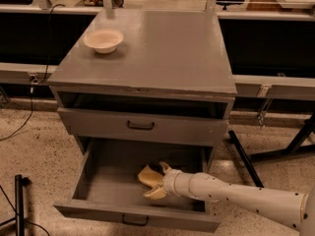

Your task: Pick sponge from middle drawer and place on counter

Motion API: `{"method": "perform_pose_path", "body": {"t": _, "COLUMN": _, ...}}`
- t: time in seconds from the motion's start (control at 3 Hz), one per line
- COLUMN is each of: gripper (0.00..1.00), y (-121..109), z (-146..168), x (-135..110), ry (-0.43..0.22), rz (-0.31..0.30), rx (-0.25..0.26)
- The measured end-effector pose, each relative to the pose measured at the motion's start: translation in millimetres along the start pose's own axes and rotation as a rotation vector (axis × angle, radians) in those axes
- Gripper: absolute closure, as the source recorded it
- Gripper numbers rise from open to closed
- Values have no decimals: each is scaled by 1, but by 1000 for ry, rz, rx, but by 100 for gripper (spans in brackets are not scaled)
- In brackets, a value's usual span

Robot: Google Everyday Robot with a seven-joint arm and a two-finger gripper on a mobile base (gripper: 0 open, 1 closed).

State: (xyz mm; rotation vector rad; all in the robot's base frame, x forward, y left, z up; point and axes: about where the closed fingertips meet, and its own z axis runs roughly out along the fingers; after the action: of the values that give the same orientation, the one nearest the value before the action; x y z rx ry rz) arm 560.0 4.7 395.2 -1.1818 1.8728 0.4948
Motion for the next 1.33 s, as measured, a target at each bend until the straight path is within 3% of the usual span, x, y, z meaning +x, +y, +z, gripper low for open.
{"method": "perform_pose_path", "body": {"t": 0.33, "gripper": 36, "y": -5, "z": 6, "x": 15, "ry": 5, "rz": 51, "rx": 7}}
{"method": "perform_pose_path", "body": {"t": 1.0, "gripper": 36, "y": -7, "z": 12, "x": 26, "ry": 27, "rz": 86, "rx": -4}}
{"method": "perform_pose_path", "body": {"t": 1.33, "gripper": 51, "y": -7, "z": 14, "x": 29, "ry": 40, "rz": 94, "rx": -8}}
